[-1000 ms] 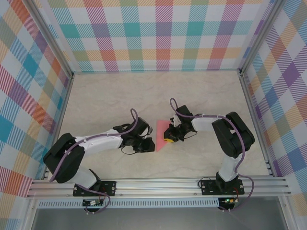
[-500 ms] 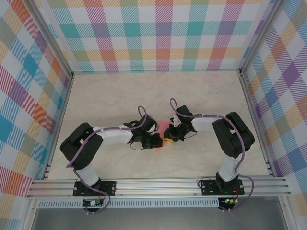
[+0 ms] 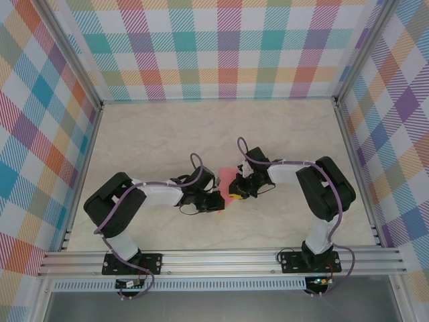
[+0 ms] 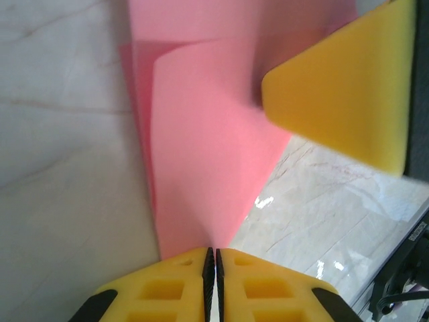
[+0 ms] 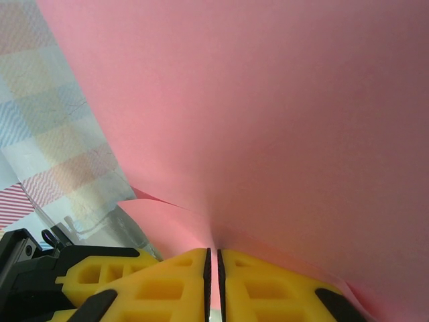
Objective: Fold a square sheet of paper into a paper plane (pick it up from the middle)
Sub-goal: Third fold the triangle at the center of the table.
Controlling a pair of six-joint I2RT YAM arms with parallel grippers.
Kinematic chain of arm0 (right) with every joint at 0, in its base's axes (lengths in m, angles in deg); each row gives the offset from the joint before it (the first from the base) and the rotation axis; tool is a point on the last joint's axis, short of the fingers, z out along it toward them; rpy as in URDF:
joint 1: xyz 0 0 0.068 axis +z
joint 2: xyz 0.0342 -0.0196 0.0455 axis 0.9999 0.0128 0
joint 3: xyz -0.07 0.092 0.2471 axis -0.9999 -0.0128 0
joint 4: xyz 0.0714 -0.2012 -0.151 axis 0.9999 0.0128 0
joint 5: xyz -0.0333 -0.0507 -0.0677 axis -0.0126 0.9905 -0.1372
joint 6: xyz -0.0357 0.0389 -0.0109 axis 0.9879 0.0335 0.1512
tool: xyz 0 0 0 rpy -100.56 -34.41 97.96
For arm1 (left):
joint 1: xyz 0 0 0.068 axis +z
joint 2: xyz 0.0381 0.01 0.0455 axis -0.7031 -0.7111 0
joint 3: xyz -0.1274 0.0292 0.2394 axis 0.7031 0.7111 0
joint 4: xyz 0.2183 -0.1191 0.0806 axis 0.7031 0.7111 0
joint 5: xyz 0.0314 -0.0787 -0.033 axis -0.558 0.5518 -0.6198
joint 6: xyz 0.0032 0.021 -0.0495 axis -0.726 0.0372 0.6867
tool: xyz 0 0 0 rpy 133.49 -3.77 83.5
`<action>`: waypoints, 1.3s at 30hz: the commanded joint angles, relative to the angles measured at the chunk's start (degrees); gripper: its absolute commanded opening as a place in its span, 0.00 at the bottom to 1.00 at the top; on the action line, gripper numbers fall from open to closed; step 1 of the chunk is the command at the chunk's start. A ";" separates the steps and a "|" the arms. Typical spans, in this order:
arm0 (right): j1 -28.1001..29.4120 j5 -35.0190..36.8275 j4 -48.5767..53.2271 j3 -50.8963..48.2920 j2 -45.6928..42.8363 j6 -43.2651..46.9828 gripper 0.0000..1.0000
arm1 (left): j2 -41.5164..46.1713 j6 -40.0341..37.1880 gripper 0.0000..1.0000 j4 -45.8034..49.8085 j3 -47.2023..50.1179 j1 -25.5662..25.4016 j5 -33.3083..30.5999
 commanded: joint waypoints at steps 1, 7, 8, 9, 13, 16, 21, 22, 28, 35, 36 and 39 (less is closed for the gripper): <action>0.06 9.91 4.83 -2.09 5.06 -0.02 0.15 | 2.05 -0.81 0.13 10.22 4.25 0.25 -1.59; 0.04 9.91 5.15 -1.81 5.08 0.15 0.15 | 5.43 -1.27 0.14 11.00 5.63 0.27 0.12; 0.04 9.83 5.24 -1.72 5.19 0.10 0.15 | 6.10 -1.28 0.14 11.09 5.35 0.25 0.43; 0.04 9.78 5.19 -1.63 5.14 0.23 0.15 | 6.79 -1.32 0.14 11.09 4.81 0.29 0.64; 0.04 9.57 5.39 -1.24 5.07 0.33 0.15 | 10.66 -1.01 0.14 11.70 1.72 0.35 -0.91; 0.05 9.82 5.81 -1.04 4.98 0.48 0.15 | 11.28 -0.93 0.15 11.31 -1.21 0.65 -2.46; 0.04 9.12 5.73 -0.65 4.99 0.66 0.15 | 5.95 -0.73 0.14 8.81 -6.48 0.92 -1.04; 0.04 9.16 5.83 -0.64 4.82 0.68 0.15 | 4.60 -0.52 0.14 8.23 -7.28 0.93 -0.91; 0.04 9.12 6.17 -0.71 4.36 0.61 0.15 | -2.09 0.37 0.11 6.56 -8.18 0.92 -1.27; 0.04 7.16 4.71 -0.49 2.72 -0.29 0.16 | -5.88 -0.16 0.06 6.32 -5.34 0.97 -3.11; 0.04 7.18 4.97 -0.06 1.99 -0.29 0.16 | -5.72 -0.15 0.06 6.94 -4.78 0.98 -3.93; -0.06 5.02 5.81 2.38 -0.26 -0.79 0.17 | -5.15 -1.03 0.05 9.50 -3.40 0.96 -5.66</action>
